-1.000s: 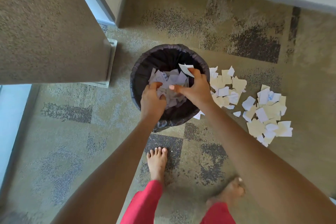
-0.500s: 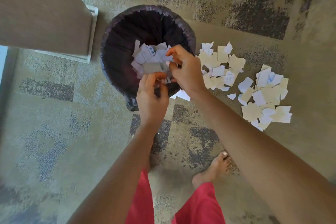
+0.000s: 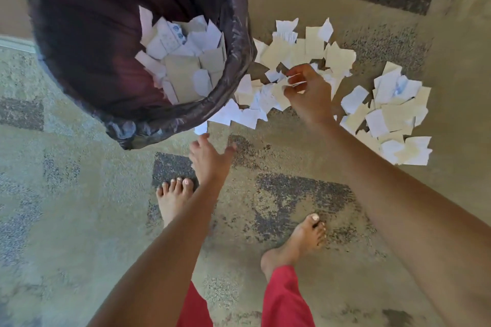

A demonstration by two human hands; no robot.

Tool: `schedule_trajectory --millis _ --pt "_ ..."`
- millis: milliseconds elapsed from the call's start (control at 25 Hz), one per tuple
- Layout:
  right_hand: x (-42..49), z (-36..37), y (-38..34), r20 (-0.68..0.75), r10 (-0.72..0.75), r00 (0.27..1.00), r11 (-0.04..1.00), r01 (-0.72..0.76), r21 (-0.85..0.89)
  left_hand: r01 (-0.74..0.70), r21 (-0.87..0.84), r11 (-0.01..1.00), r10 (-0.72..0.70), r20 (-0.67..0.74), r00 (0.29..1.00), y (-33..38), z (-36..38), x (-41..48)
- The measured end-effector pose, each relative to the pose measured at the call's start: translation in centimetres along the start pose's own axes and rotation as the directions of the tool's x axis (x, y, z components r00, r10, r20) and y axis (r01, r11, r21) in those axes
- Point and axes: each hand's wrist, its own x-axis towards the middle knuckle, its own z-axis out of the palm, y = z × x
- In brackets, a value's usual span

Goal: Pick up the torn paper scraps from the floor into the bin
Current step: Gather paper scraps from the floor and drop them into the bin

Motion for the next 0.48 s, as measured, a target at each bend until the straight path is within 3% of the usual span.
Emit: schedule_trajectory --millis 80,200,400,480 --pt "1.2 2.1 2.2 0.179 -0.034 0.983 0.975 0.072 -0.210 0.135 -0.006 0.991 -0.136 -0.048 0.990 0.6 0.6 2.9" --pt "2.8 4.8 3.5 0.410 -0.032 0.912 0.818 0.260 -0.513 0.205 0.012 0.979 -0.203 -0.068 0.977 2.5 1.1 6.0" --pt "4.9 8.5 3.4 0.493 -0.028 0.869 0.561 0.422 -0.712 0.242 -0.119 0.963 -0.250 -0.061 0.966 6.1 2.9 8.0" --pt "5.2 9.7 3.3 0.528 -0.024 0.849 0.493 0.469 -0.733 0.249 -0.057 0.967 -0.254 -0.118 0.960 6.3 4.4 8.0"
